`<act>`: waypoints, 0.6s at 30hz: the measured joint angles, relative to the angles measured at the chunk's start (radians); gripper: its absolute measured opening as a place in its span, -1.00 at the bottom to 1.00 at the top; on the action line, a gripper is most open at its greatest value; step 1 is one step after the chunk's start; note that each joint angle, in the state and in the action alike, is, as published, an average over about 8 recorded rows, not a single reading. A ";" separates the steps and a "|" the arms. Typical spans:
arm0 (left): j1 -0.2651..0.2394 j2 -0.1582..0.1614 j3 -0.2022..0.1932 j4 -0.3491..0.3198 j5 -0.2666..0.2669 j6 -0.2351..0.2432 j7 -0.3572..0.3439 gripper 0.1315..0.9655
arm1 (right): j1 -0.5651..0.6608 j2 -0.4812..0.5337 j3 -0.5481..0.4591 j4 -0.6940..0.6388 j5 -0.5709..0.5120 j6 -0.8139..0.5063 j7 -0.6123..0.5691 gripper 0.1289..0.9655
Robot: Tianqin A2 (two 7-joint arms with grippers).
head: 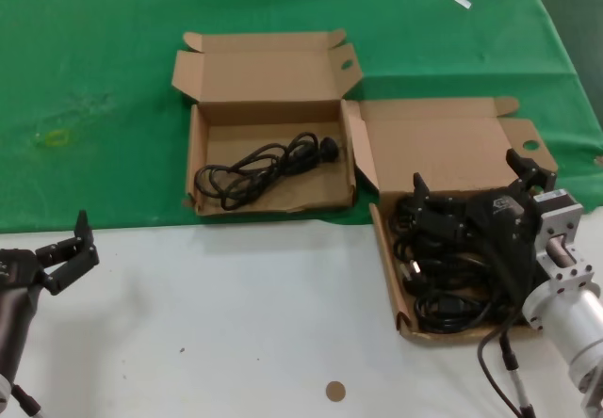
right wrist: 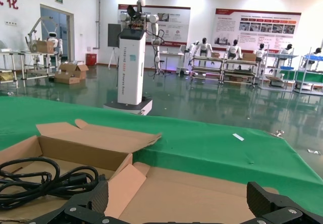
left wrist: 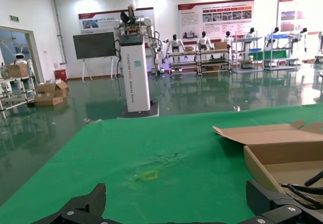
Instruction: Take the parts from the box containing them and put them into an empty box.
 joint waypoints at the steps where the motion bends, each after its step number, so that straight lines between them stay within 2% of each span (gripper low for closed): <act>1: 0.000 0.000 0.000 0.000 0.000 0.000 0.000 1.00 | 0.000 0.000 0.000 0.000 0.000 0.000 0.000 1.00; 18: 0.000 0.000 0.000 0.000 0.000 0.000 0.000 1.00 | 0.000 0.000 0.000 0.000 0.000 0.000 0.000 1.00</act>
